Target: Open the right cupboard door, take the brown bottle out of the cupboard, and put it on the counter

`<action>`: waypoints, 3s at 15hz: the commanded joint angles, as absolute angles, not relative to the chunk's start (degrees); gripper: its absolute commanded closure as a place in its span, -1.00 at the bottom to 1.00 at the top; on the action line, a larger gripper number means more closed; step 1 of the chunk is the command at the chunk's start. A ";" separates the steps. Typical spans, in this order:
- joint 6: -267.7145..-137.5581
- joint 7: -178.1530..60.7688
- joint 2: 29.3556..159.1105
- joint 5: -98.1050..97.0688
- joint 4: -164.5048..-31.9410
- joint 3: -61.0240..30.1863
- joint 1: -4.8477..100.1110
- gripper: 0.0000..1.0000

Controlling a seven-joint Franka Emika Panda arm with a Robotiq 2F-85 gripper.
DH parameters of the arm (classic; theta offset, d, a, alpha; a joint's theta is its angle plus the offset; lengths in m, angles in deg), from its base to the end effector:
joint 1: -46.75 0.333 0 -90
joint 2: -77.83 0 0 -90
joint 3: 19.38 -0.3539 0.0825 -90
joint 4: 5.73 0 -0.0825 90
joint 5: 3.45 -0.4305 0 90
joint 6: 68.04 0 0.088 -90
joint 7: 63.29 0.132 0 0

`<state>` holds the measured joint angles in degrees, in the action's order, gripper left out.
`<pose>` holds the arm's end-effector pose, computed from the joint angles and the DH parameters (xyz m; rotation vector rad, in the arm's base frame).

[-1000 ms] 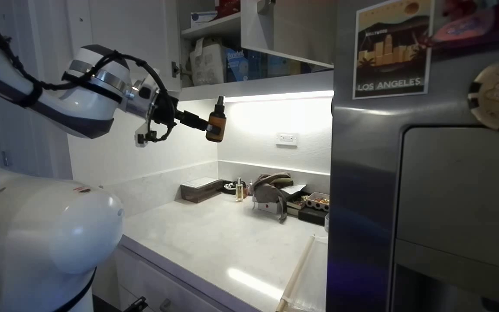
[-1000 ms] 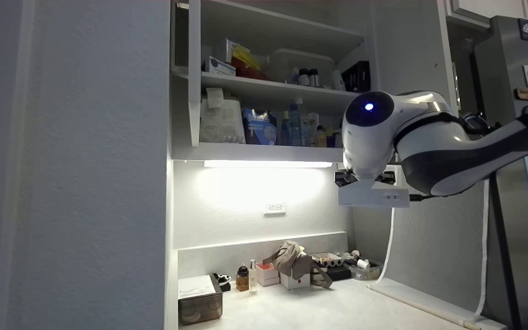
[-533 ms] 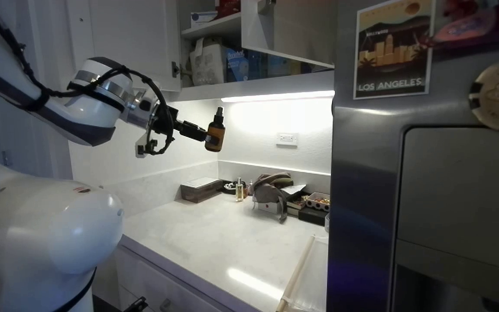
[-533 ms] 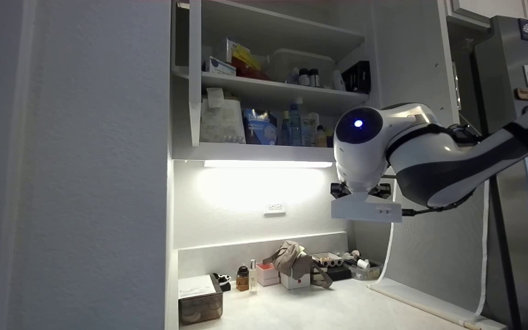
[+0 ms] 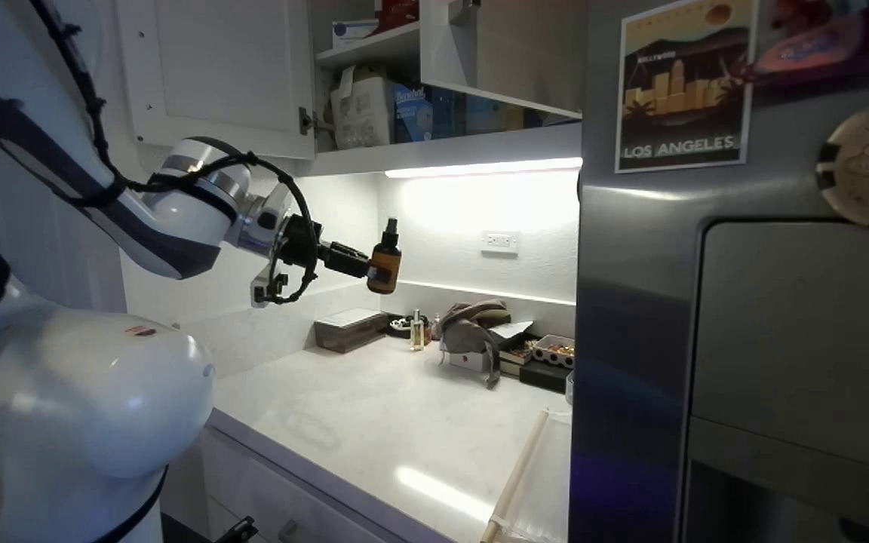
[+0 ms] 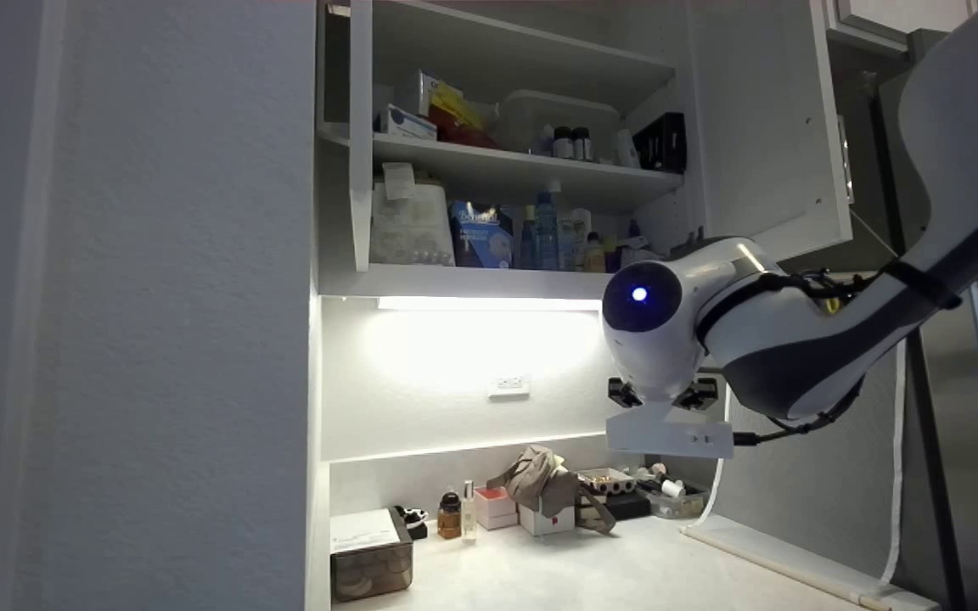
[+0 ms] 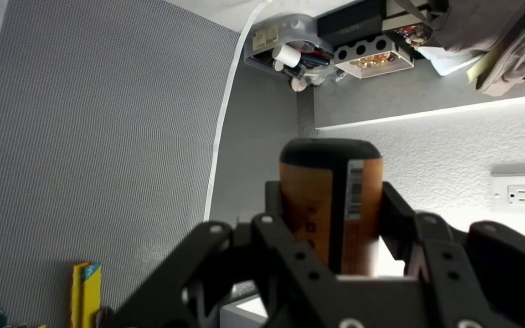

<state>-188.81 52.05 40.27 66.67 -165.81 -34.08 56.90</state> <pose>0.3598 0.0872 0.4087 2.0637 -0.9822 1.3557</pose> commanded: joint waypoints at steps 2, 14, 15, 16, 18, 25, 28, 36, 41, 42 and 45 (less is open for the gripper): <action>-184.14 57.54 46.33 68.29 -165.70 -34.18 57.16 0.46; -183.88 56.47 47.54 67.62 -165.61 -32.33 58.52 -0.04; -183.88 56.47 47.54 67.62 -165.61 -32.33 58.52 -0.04; -183.87 56.47 47.54 67.62 -165.61 -32.33 58.52 0.46; -182.73 56.99 49.63 67.55 -164.73 -32.85 58.59 0.46; -175.66 64.75 57.53 68.23 -162.63 -35.98 58.92 0.46; -170.16 70.63 61.73 67.96 -161.29 -37.43 59.94 0.46; -165.25 78.57 73.87 68.34 -156.11 -36.54 61.07 0.46; -165.47 79.75 80.88 68.78 -152.32 -35.10 60.78 0.46; -165.45 79.79 82.16 68.83 -151.61 -34.85 60.77 0.46; -165.58 80.10 85.45 69.38 -149.87 -33.97 60.67 0.46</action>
<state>-167.31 78.84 81.82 68.15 -152.62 -34.66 60.70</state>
